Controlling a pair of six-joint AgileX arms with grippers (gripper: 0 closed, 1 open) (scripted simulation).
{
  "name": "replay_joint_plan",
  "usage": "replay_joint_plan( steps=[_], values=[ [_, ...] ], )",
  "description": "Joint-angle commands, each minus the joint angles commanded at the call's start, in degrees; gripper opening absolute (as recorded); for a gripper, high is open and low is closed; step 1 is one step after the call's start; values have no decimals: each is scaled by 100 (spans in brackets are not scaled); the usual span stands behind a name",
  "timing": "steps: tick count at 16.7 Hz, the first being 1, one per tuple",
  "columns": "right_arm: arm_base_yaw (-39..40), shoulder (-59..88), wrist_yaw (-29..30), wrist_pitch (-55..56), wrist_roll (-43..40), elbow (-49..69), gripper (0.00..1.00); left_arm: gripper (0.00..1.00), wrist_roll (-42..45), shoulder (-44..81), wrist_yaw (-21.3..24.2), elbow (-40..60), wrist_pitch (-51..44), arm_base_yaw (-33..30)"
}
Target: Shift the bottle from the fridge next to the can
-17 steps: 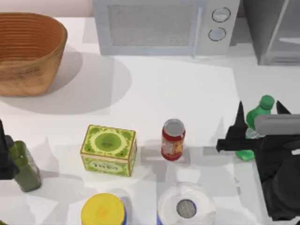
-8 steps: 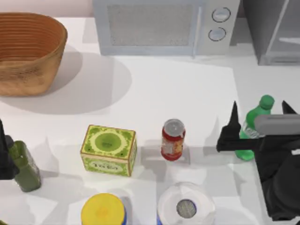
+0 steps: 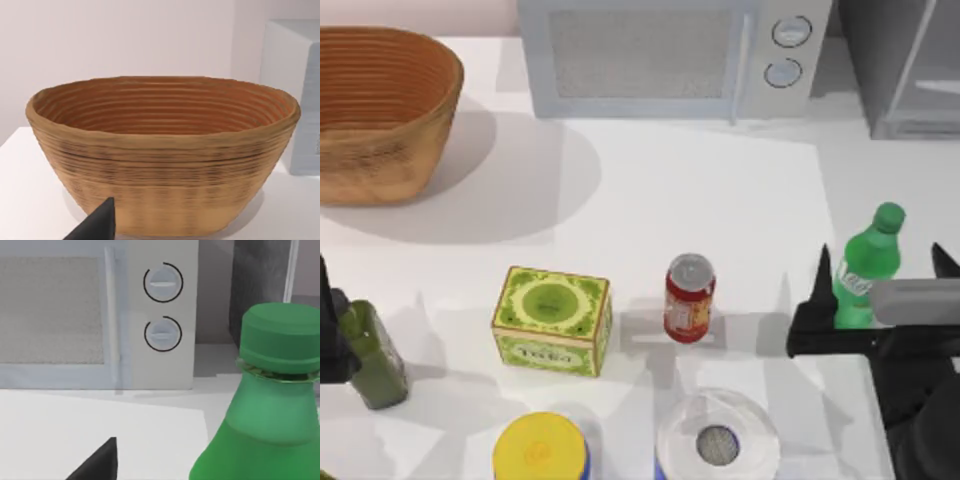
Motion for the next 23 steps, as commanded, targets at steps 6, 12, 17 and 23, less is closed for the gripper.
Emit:
replay_joint_plan(
  steps=[6, 12, 17, 23],
  values=[
    [-127, -144, -182, -15, 0, -32, 100, 100, 0, 0, 0, 0, 0, 0],
    [-1010, -1944, -1853, -869, -21, -456, 100, 100, 0, 0, 0, 0, 0, 0],
    [-2108, -4604, -3570, -3092, -86, -855, 100, 100, 0, 0, 0, 0, 0, 0],
    [-3438, -8023, -4651, -6692, -161, -1029, 100, 100, 0, 0, 0, 0, 0, 0]
  ],
)
